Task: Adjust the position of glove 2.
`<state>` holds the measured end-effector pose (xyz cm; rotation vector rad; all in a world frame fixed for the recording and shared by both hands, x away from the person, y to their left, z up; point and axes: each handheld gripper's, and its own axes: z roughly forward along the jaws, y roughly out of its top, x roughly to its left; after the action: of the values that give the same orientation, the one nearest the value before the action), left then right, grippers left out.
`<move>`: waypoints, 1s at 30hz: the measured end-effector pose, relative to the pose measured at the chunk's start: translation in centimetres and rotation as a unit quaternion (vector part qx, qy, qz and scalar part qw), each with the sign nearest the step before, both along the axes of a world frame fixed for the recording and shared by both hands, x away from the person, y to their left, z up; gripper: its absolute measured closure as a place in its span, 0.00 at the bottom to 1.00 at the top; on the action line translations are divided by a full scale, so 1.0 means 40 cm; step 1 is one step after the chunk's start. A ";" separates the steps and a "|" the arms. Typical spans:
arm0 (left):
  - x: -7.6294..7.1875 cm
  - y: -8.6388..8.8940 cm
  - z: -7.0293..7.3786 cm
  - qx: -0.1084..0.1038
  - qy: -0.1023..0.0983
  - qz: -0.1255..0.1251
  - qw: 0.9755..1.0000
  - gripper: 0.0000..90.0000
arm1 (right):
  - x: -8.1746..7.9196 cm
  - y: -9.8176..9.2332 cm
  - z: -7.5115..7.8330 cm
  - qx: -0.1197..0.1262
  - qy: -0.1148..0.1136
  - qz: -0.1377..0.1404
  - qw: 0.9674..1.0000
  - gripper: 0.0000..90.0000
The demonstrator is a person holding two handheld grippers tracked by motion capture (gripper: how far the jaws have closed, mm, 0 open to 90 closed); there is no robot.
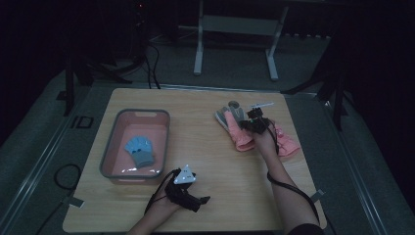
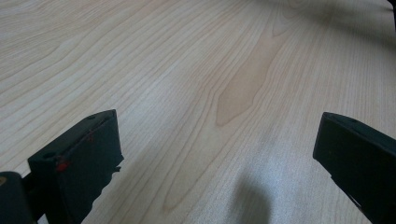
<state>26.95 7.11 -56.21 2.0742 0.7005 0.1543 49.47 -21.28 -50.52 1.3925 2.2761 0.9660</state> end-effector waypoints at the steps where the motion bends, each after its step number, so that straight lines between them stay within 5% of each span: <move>1: 0.000 -0.001 0.000 0.000 0.000 0.001 1.000 0.01 | -0.007 0.004 0.007 0.003 -0.001 -0.002 1.000 0.99; 14: -0.005 -0.003 0.000 0.005 -0.010 0.003 1.000 0.01 | -0.174 0.078 0.085 0.018 -0.040 -0.057 0.997 0.99; 18: -0.006 -0.001 0.002 0.000 -0.009 0.005 1.000 0.01 | -0.220 0.084 0.082 0.046 -0.038 -0.072 0.996 0.99; 30: -0.008 -0.002 0.005 0.000 -0.013 0.000 1.000 0.01 | -0.314 0.099 0.045 0.050 -0.032 -0.119 0.991 0.99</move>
<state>26.62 7.03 -56.02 2.0676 0.6846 0.1818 36.91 -17.32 -48.72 1.6053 1.9844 1.0415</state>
